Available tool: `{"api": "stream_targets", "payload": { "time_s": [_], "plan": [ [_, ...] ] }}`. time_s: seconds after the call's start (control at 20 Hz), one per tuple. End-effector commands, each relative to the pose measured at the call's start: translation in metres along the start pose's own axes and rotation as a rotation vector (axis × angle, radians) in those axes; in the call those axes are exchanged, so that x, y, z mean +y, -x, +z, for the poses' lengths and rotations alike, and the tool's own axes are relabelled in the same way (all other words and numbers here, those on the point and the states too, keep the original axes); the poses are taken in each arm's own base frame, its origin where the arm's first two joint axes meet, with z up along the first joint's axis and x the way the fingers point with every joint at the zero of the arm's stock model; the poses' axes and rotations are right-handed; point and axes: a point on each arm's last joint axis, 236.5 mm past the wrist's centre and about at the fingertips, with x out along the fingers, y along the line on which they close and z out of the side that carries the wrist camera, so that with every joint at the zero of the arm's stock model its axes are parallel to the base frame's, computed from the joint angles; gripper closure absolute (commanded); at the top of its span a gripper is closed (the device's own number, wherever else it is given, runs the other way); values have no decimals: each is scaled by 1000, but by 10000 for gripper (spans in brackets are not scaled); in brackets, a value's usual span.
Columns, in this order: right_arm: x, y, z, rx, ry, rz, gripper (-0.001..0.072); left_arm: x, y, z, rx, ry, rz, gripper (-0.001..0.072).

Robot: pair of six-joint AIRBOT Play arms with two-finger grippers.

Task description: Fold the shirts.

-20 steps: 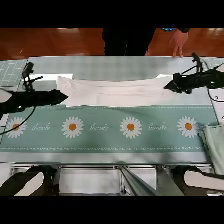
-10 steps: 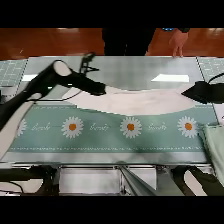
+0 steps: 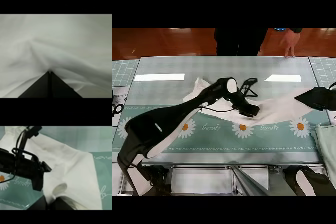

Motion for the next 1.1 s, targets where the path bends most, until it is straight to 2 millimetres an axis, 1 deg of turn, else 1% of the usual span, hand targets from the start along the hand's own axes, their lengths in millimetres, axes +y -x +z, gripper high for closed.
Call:
{"api": "stream_targets", "payload": {
  "time_s": [0.0, 0.05, 0.1, 0.15, 0.2, 0.25, 0.3, 0.35, 0.4, 0.45, 0.5, 0.55, 0.65, 0.75, 0.8, 0.9, 0.95, 1.05],
  "plan": [
    [3, 1, -1, 0, 0, 11, 689, -14, -8, -12, 68, -16, -16, 692],
    [4, 0, -1, 0, -1, 14, 689, -6, 6, -8, 61, 1, -14, 692],
    [6, -1, 0, 2, -5, 26, 689, 4, 24, 0, 38, 21, -13, 692],
    [10, -3, 3, -1, -14, 49, 689, 18, 50, 13, -6, 48, -10, 692],
    [19, -5, 9, -12, -29, 97, 689, 30, 79, 24, -57, 72, -6, 691],
    [33, -8, 18, -29, -42, 173, 689, 42, 112, 32, -118, 82, -1, 691],
    [49, -12, 28, -37, -59, 267, 689, 51, 144, 35, -177, 72, 12, 691],
    [61, -19, 36, -32, -72, 340, 689, 62, 177, 34, -242, 74, 29, 691],
    [71, -29, 40, -16, -75, 377, 689, 72, 206, 29, -306, 86, 48, 691],
    [82, -42, 43, 3, -59, 395, 689, 83, 234, 17, -366, 98, 73, 691],
    [96, -57, 47, 17, -41, 413, 689, 93, 257, 1, -416, 107, 99, 691],
    [114, -76, 50, 32, -21, 433, 689, 101, 275, -17, -455, 120, 122, 692],
    [149, -115, 53, 80, 14, 468, 689, 114, 299, -57, -512, 153, 162, 691],
    [181, -157, 50, 139, 33, 502, 689, 122, 311, -94, -559, 193, 193, 691],
    [192, -178, 49, 164, 43, 510, 689, 124, 314, -110, -580, 216, 205, 691],
    [211, -216, 40, 222, 53, 518, 689, 126, 315, -133, -612, 242, 222, 691],
    [218, -234, 36, 247, 56, 520, 689, 126, 314, -141, -621, 249, 227, 691],
    [225, -263, 32, 268, 60, 518, 689, 125, 309, -151, -622, 256, 229, 691]
  ]
}}
